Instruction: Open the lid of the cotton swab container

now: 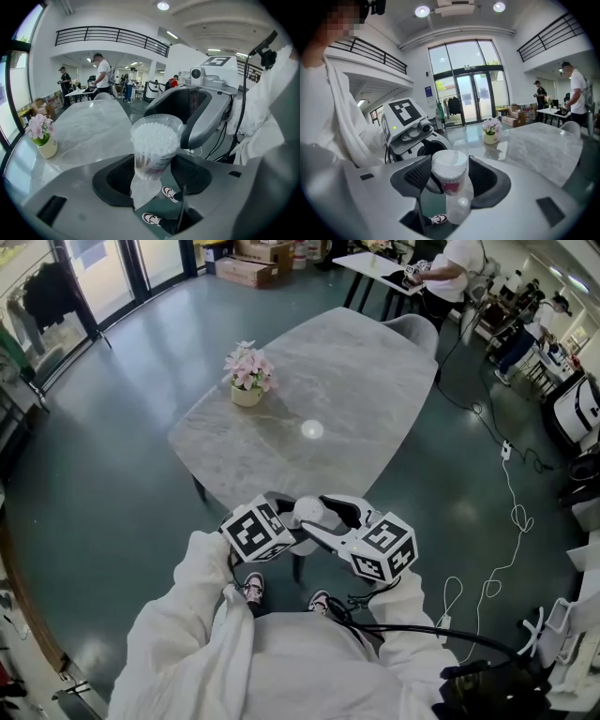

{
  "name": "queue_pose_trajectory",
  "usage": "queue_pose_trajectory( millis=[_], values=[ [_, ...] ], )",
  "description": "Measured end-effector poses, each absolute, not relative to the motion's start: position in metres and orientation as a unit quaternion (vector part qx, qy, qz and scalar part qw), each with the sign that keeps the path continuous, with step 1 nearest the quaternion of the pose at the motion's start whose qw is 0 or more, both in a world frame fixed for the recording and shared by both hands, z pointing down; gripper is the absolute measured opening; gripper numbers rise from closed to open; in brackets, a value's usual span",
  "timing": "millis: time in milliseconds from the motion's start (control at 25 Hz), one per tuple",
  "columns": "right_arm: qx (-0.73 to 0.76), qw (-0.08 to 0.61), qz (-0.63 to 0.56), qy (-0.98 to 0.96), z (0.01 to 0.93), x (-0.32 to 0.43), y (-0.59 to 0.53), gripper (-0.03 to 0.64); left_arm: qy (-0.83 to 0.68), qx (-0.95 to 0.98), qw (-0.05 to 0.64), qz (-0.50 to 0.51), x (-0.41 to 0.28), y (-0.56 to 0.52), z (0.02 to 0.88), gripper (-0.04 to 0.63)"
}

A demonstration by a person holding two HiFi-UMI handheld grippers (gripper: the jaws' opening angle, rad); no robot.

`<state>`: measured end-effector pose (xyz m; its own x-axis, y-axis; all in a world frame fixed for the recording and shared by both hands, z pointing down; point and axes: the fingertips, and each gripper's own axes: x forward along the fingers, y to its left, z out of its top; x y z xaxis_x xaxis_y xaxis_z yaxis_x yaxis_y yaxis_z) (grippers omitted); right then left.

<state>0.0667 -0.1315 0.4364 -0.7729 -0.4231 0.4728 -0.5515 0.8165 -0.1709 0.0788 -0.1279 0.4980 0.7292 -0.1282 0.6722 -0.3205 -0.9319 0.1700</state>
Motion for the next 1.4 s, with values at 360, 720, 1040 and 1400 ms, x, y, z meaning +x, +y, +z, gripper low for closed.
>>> queue_pose_trajectory(
  millis=[360,720,1040,1400],
  values=[
    [0.222,0.23,0.088,-0.943,0.428,0.069,-0.116,0.288,-0.091,0.915,0.163,0.358,0.063,-0.12,0.502,0.244],
    [0.201,0.25,0.041,-0.946,0.429,0.064,-0.115,0.255,-0.07,0.917,0.161,0.359,0.067,-0.112,0.499,0.244],
    [0.188,0.257,0.053,-0.946,0.431,0.063,-0.115,0.244,-0.067,0.915,0.155,0.367,0.068,-0.109,0.507,0.244],
    [0.176,0.262,0.034,-0.948,0.414,0.062,-0.119,0.202,-0.054,0.912,0.133,0.385,0.071,-0.103,0.511,0.244]
  ],
)
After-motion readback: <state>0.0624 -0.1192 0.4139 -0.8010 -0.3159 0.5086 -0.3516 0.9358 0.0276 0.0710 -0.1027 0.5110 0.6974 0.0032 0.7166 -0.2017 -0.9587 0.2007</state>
